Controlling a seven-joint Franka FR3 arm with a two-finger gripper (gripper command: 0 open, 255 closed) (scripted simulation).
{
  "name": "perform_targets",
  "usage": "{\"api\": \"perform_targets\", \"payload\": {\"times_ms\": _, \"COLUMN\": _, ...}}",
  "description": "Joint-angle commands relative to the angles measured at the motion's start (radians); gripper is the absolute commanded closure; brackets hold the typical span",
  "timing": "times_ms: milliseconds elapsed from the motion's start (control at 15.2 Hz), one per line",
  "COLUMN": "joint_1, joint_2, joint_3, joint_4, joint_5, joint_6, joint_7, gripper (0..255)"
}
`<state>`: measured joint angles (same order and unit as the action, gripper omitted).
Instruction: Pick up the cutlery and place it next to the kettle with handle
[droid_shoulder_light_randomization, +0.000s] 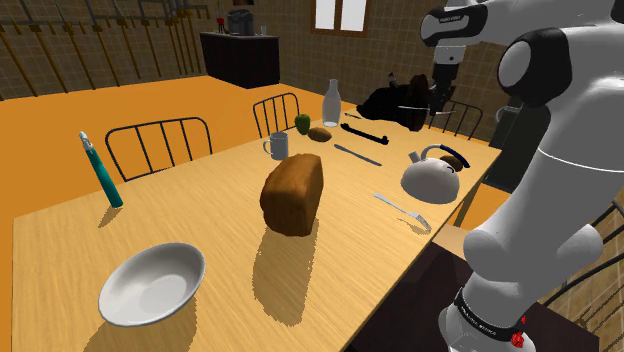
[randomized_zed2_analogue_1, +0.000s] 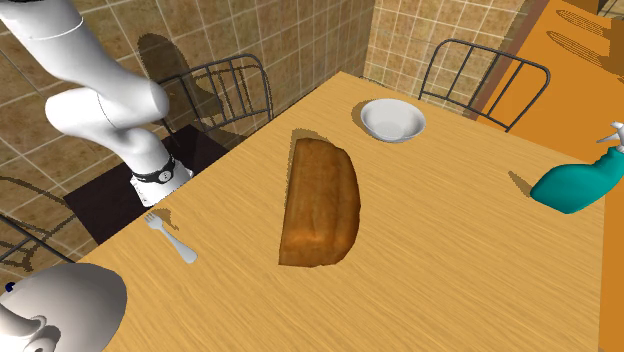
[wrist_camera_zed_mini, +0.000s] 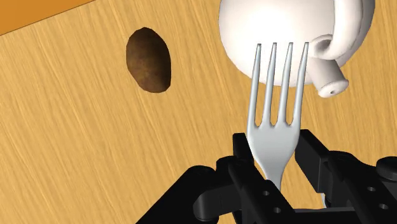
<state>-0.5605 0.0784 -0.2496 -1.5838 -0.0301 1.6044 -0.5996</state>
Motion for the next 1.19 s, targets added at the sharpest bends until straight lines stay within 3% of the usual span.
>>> {"api": "perform_targets", "payload": {"times_ms": 0, "joint_1": -0.027, "joint_2": 0.045, "joint_3": -0.021, "joint_4": 0.063, "joint_5": 0.011, "joint_6": -0.017, "joint_7": -0.05, "gripper": 255}}
{"api": "perform_targets", "payload": {"times_ms": 396, "joint_1": -0.127, "joint_2": 0.222, "joint_3": -0.07, "joint_4": 0.294, "joint_5": 0.064, "joint_6": -0.074, "joint_7": -0.188, "gripper": 255}}
{"api": "perform_targets", "payload": {"times_ms": 792, "joint_1": -0.262, "joint_2": 0.458, "joint_3": -0.088, "joint_4": 0.645, "joint_5": 0.137, "joint_6": -0.192, "joint_7": -0.298, "gripper": 255}}
{"api": "perform_targets", "payload": {"times_ms": 1122, "joint_1": -0.241, "joint_2": 0.415, "joint_3": -0.089, "joint_4": 0.507, "joint_5": 0.124, "joint_6": -0.097, "joint_7": -0.295, "gripper": 255}}
